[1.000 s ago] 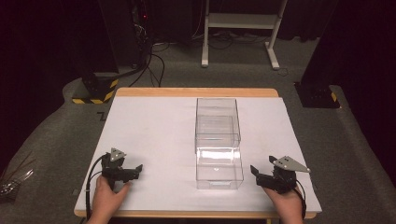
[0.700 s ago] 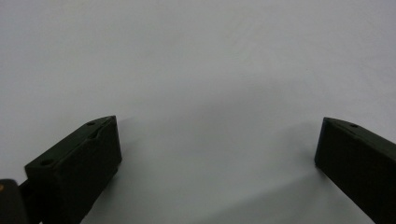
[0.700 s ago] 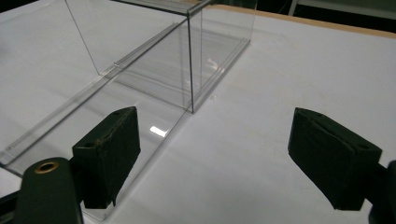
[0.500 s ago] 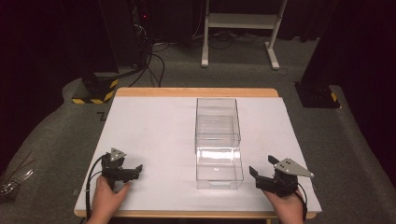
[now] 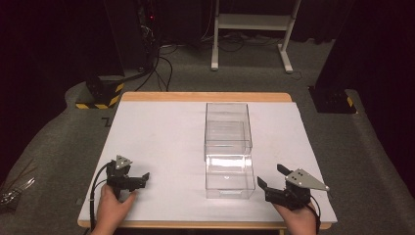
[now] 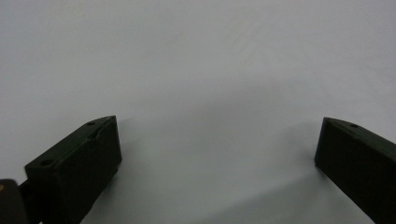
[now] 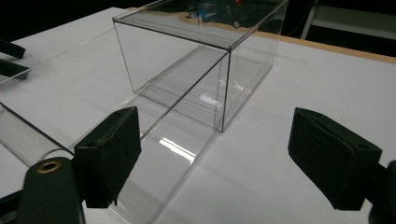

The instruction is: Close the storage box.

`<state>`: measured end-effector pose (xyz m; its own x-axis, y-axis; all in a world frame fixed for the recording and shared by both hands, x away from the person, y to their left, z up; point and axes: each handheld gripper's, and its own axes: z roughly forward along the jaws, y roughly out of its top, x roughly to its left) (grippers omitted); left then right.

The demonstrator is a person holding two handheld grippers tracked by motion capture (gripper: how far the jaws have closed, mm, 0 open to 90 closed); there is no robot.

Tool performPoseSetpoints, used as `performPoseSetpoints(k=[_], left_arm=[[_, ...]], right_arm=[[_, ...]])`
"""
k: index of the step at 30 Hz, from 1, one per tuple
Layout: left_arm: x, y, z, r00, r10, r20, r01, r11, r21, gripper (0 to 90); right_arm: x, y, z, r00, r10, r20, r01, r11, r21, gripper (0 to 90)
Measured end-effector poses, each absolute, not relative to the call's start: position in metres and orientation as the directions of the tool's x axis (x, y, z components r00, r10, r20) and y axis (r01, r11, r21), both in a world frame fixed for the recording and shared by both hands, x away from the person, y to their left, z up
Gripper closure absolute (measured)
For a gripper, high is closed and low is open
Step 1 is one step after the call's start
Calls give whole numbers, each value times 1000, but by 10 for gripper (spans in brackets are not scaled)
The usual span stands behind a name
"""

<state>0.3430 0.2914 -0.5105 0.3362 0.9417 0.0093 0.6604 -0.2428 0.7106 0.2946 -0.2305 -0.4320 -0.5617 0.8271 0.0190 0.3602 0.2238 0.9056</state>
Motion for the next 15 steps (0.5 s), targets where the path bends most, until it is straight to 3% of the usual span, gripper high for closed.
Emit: performPoseSetpoints(k=[15], left_arm=[[343,291,-510,336,942,9,660,-243,711,6]], right_arm=[[286,-213,-434,-623,782,38,353,236,905,177]])
